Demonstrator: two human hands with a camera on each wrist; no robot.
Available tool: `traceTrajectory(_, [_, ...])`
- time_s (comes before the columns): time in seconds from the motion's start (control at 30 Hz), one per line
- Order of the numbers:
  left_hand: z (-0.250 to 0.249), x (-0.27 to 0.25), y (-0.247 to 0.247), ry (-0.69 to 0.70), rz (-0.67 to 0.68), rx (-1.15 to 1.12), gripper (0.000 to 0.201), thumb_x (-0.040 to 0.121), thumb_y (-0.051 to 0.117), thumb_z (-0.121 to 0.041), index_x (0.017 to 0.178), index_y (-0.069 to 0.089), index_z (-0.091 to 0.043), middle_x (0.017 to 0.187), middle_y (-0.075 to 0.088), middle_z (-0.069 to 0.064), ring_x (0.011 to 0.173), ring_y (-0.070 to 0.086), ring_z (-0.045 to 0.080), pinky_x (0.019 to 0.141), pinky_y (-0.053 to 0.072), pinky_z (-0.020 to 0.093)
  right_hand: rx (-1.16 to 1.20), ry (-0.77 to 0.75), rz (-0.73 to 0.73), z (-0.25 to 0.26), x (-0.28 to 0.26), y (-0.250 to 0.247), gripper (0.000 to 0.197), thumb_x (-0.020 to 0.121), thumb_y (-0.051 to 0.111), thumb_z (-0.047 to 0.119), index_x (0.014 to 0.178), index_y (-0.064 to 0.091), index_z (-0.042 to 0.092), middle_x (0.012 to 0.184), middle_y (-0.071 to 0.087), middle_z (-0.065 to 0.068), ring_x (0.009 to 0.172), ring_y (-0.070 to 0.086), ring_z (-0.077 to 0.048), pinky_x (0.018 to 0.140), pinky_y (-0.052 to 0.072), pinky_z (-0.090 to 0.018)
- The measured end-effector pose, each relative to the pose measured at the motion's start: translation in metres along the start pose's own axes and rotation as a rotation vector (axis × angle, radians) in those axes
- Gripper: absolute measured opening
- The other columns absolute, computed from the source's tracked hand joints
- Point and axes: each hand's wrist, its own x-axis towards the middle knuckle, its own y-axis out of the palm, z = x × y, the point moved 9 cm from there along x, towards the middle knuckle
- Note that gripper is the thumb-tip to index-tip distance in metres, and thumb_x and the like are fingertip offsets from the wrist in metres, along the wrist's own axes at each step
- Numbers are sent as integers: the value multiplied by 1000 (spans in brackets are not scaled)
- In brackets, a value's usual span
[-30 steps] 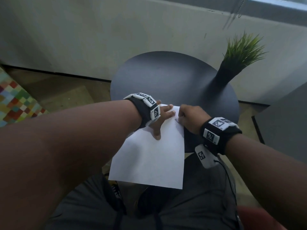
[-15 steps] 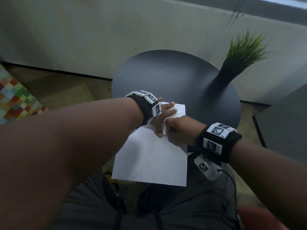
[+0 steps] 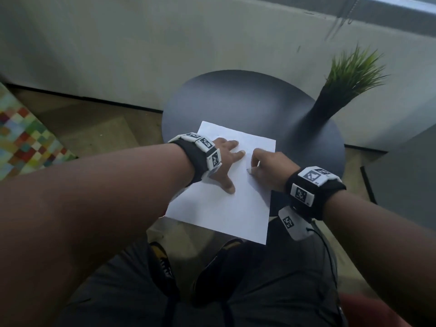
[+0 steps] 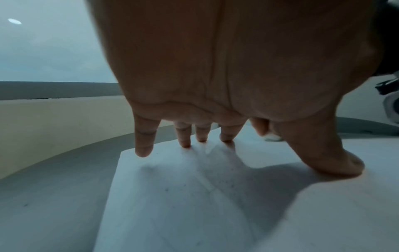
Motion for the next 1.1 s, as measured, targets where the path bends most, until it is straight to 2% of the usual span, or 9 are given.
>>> traceTrajectory(0.13, [1, 6, 2, 6, -12, 3, 117, 72, 65, -77, 160, 4, -31, 169, -2, 3, 153, 4, 29, 114, 24, 55, -81, -214, 169, 34, -18, 15, 10, 86, 60, 31, 86, 57, 20, 81, 63, 2, 77, 57, -22, 67, 46, -28])
traceTrajectory(0.33, [-2, 9, -3, -45, -24, -79, 109, 76, 64, -75, 160, 9, -32, 169, -1, 7, 153, 6, 32, 116, 26, 58, 66, 117, -80, -33, 18, -19, 14, 87, 63, 30, 94, 62, 17, 95, 63, -4, 87, 57, -25, 71, 42, -28])
traceTrajectory(0.43, [-6, 4, -6, 22, -51, -85, 97, 80, 64, -71, 158, 14, -42, 169, 3, 5, 153, 8, 30, 114, 28, 55, 120, 180, -134, -46, 26, -22, 14, 89, 61, 29, 95, 61, 16, 95, 63, -7, 85, 56, -27, 70, 41, -27])
traceTrajectory(0.5, [-8, 0, 3, 79, -4, -46, 104, 73, 66, -76, 155, 7, -50, 169, -6, -1, 154, -1, 28, 118, 20, 59, 140, 209, -131, -51, 29, -23, 14, 89, 60, 29, 96, 61, 16, 95, 62, -8, 85, 57, -28, 71, 44, -29])
traceTrajectory(0.6, [-8, -4, 18, 86, 52, -27, 122, 62, 68, -84, 153, -7, -53, 166, -21, -4, 153, -16, 28, 119, 8, 65, 146, 207, -103, -51, 31, -22, 14, 90, 58, 29, 97, 58, 16, 97, 62, -8, 87, 58, -29, 76, 49, -33])
traceTrajectory(0.7, [-8, -1, 19, 72, 45, -37, 129, 57, 68, -87, 153, -11, -53, 165, -24, -2, 153, -19, 29, 118, 6, 67, 100, 131, -43, -43, 26, -16, 12, 90, 57, 29, 96, 56, 19, 95, 62, -6, 86, 58, -28, 73, 47, -32])
traceTrajectory(0.87, [-9, 6, 11, 38, 44, -32, 130, 57, 72, -83, 155, -7, -48, 167, -18, 3, 153, -13, 34, 119, 11, 64, 63, 4, 33, -31, 7, -3, 13, 90, 59, 37, 96, 55, 26, 90, 63, 0, 81, 59, -22, 72, 49, -32])
traceTrajectory(1.0, [-17, 9, 0, 39, 17, 16, 128, 61, 75, -77, 159, 1, -39, 168, -4, 6, 152, 5, 34, 115, 24, 58, 103, 78, -38, -45, 8, -10, 11, 90, 57, 33, 98, 57, 25, 95, 64, -4, 82, 59, -24, 68, 44, -29])
traceTrajectory(1.1, [-14, 11, 6, 19, 55, -8, 131, 58, 73, -81, 156, -6, -47, 168, -13, 3, 154, -4, 34, 117, 17, 61, 135, 126, -54, -50, 12, -13, 13, 90, 57, 31, 98, 59, 21, 98, 64, -6, 85, 58, -25, 68, 43, -29])
